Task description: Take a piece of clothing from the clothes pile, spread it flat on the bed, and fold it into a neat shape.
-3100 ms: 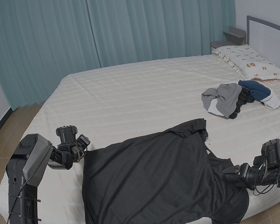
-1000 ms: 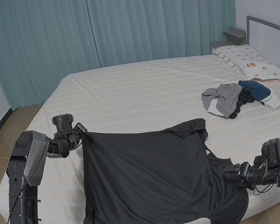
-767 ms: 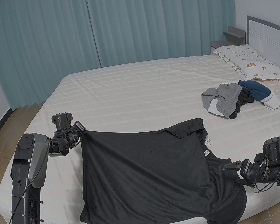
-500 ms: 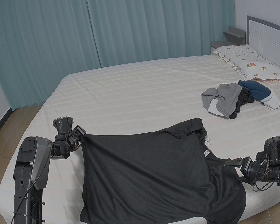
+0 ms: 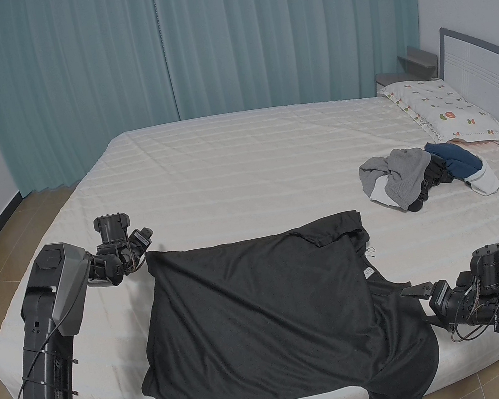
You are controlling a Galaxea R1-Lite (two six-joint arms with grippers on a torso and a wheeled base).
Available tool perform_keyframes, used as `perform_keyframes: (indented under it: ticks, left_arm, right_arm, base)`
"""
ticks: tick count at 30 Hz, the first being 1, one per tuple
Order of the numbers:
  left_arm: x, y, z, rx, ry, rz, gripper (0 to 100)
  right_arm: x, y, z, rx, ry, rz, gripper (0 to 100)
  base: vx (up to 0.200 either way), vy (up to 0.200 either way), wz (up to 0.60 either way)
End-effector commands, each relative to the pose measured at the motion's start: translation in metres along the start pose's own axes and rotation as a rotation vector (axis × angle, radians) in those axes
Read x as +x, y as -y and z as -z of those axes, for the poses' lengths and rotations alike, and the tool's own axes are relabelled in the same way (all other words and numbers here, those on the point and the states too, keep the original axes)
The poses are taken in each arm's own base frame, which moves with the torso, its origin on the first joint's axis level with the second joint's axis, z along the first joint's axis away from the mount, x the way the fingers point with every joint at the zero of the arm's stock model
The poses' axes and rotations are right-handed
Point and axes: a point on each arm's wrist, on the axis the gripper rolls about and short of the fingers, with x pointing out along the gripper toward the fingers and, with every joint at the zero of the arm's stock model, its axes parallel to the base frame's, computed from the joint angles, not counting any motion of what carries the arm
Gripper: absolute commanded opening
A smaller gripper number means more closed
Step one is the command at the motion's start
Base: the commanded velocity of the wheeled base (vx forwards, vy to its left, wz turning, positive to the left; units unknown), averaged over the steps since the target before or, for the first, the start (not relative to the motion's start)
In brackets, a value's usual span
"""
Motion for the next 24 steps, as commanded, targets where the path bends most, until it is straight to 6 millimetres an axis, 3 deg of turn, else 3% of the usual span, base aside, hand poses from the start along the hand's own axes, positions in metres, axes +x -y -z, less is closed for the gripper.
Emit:
perform_keyframes:
  ticks: [1,5,8,9,11,13,14,24]
  left_arm:
    - [-0.037,0.002,-0.024,-0.026,-0.019,-0.02,100]
    - [-0.082,-0.001,-0.027,-0.028,-0.103,0.003,100]
    - [-0.113,-0.011,-0.018,-0.023,-0.175,0.025,100]
    - [-0.116,-0.012,-0.017,-0.022,-0.182,0.027,100]
    - [-0.145,-0.025,-0.004,-0.021,-0.236,0.05,100]
    - [-0.162,-0.034,0.006,-0.016,-0.271,0.055,100]
    - [-0.182,-0.047,0.022,-0.001,-0.322,0.049,100]
    - [-0.239,-0.081,0.077,0.069,-0.443,0.016,100]
  right_arm:
    - [-0.001,0.001,0.001,0.003,-0.006,0.004,100]
    - [-0.001,0.001,0.002,0.004,-0.009,0.006,100]
    - [-0.002,0.002,0.003,0.006,-0.012,0.011,100]
    - [-0.002,0.002,0.003,0.006,-0.012,0.011,100]
    - [-0.002,0.002,0.003,0.006,-0.013,0.012,100]
    - [-0.002,0.002,0.003,0.006,-0.013,0.012,100]
    - [-0.003,0.003,0.004,0.007,-0.016,0.014,100]
    - [-0.003,0.002,0.006,0.004,-0.024,0.015,100]
  base:
    - [0.0,0.0,0.0]
    - [0.0,0.0,0.0]
    - [0.0,0.0,0.0]
    - [0.0,0.0,0.0]
    - [0.0,0.0,0.0]
    - [0.0,0.0,0.0]
    - [0.0,0.0,0.0]
    - [0.0,0.0,0.0]
